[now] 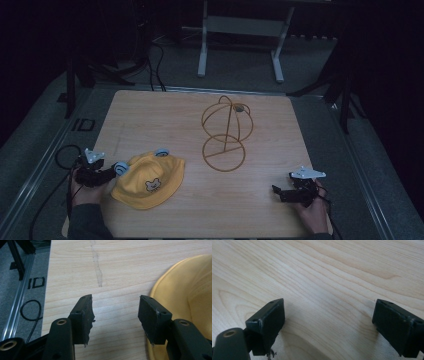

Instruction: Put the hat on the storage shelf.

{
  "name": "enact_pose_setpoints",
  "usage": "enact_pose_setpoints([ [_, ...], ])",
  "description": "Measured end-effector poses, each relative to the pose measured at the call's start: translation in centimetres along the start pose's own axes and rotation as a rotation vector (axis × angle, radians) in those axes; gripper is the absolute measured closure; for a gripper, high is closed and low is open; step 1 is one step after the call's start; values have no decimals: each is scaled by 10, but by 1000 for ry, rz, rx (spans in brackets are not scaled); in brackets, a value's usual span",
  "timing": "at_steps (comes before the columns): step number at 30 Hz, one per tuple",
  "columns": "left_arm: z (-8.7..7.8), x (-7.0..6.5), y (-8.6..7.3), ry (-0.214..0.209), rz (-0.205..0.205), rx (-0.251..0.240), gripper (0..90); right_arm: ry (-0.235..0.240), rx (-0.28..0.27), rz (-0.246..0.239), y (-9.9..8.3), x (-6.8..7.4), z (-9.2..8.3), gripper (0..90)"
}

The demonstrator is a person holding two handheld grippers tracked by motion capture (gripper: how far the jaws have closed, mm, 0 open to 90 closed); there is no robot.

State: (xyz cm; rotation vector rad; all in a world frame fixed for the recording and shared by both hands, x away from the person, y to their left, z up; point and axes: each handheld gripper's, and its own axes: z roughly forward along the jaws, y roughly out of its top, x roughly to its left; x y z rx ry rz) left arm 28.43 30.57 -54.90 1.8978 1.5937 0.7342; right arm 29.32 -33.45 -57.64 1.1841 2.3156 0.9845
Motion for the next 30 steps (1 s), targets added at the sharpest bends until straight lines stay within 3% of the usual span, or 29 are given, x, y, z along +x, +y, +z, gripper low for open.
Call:
enact_pose_setpoints([
  [13,-5,-2,2,-32,24,-7,462,-5,-1,4,0,0,0,109],
  [19,-8,-2,4,-29,16,-11,462,-4,-1,5,0,0,0,109],
  [24,-11,-3,5,-64,28,-5,463,-4,-1,5,0,0,0,109],
  [27,-15,1,5,-132,68,12,454,-4,0,4,0,0,0,108],
  [30,-20,3,5,-164,112,17,451,-4,-1,4,0,0,0,108],
])
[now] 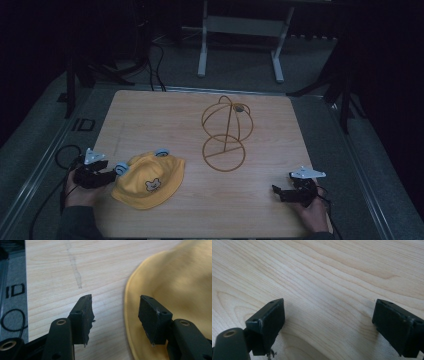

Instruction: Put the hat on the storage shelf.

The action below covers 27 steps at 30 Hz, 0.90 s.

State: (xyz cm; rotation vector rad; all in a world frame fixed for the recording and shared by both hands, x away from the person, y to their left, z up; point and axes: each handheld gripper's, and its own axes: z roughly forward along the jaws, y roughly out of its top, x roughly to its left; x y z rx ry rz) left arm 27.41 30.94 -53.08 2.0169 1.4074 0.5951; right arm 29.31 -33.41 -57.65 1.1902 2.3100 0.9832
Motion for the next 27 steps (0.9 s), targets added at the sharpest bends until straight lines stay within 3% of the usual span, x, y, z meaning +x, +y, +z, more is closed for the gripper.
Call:
enact_pose_setpoints([
  [10,-18,7,12,-102,120,-2,437,0,0,0,0,0,0,109],
  [14,-23,8,19,-146,140,-11,438,0,0,0,0,0,0,109],
  [21,-27,6,31,-149,208,20,438,0,0,0,0,0,0,109],
  [27,-31,4,38,-164,238,29,439,0,0,0,0,0,0,109],
])
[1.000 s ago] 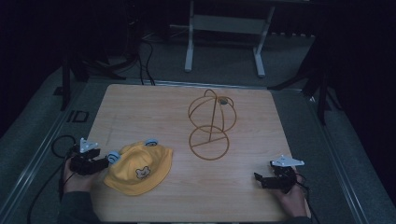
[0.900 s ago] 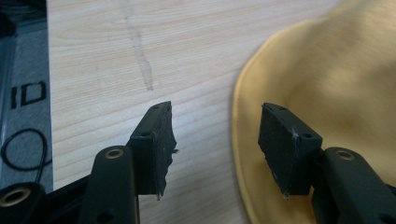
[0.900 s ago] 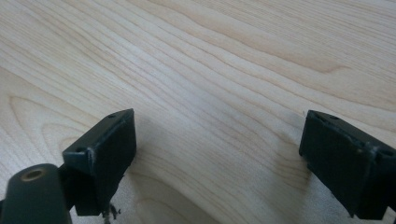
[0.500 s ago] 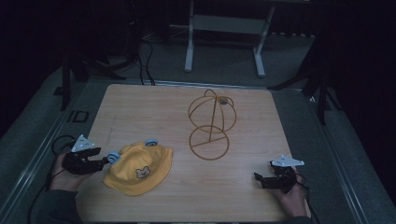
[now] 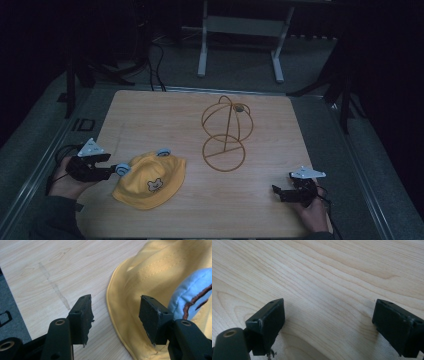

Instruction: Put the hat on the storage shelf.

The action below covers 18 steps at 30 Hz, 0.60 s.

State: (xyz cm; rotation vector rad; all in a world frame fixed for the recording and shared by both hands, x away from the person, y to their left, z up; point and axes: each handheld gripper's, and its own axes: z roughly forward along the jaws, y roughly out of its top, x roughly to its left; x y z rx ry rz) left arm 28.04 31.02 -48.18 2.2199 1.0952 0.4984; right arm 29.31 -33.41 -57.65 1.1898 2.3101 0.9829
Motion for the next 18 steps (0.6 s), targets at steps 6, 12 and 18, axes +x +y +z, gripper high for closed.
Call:
enact_pose_setpoints([
  [6,-9,-1,13,-35,21,-4,438,0,0,0,0,0,0,109],
  [12,-17,3,22,-22,23,-2,438,0,0,0,0,0,0,109],
  [18,-24,0,33,-31,59,6,438,0,0,0,0,0,0,109],
])
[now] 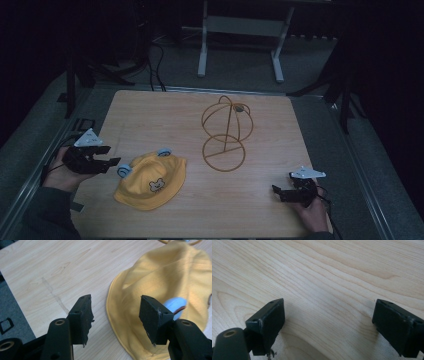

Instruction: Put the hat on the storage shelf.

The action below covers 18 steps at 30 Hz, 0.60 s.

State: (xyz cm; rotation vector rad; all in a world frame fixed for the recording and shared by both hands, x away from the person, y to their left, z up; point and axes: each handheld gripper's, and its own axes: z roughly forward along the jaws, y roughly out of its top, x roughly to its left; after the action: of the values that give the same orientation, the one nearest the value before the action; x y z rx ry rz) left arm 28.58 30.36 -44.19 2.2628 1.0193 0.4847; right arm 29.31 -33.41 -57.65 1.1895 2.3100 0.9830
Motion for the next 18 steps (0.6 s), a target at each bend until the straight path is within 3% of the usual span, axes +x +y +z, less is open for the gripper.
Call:
enact_pose_setpoints([
  [18,-2,-13,29,-56,89,59,436,0,0,0,0,0,0,109],
])
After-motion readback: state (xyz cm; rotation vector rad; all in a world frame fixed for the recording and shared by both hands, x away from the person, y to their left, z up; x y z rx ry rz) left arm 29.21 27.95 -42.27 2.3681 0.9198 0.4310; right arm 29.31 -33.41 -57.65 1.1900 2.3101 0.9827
